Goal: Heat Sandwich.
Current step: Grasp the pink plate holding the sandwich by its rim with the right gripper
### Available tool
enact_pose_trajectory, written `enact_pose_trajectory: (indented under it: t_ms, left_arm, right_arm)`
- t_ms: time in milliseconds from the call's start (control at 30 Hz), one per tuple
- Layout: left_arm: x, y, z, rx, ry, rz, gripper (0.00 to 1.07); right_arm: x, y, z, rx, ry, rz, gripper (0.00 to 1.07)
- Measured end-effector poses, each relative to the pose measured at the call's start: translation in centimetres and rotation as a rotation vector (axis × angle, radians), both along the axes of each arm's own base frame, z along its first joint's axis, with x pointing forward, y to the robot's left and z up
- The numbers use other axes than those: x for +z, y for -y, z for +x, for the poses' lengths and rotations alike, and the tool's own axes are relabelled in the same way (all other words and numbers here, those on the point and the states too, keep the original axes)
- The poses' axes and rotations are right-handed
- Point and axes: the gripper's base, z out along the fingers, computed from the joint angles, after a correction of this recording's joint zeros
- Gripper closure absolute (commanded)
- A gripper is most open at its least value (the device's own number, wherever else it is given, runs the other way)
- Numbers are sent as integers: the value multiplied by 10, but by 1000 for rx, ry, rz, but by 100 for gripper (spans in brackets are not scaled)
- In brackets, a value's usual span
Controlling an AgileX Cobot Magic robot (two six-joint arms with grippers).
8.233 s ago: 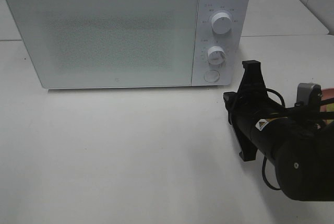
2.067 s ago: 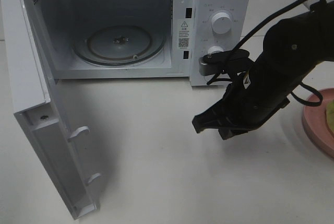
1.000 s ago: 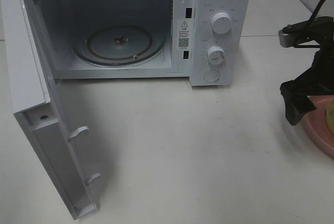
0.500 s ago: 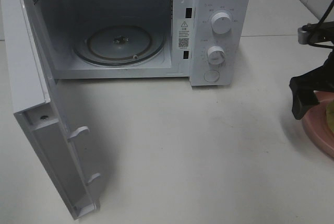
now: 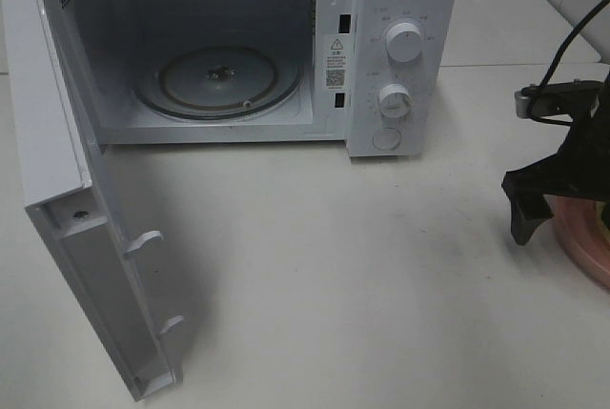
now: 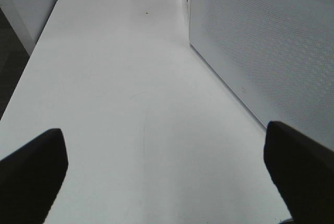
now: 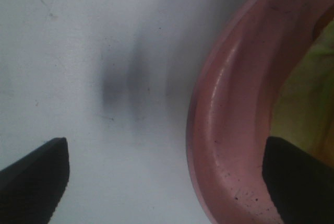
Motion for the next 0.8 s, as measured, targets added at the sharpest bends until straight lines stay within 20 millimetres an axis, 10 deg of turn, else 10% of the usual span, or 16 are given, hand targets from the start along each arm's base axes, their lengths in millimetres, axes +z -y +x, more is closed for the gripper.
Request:
enact_pose_trajectory:
  t_ms: [800]
  left_arm:
    - [0, 0, 0, 0, 0, 0, 9]
  right_arm:
    - [-36, 0, 9, 25, -39, -10, 25]
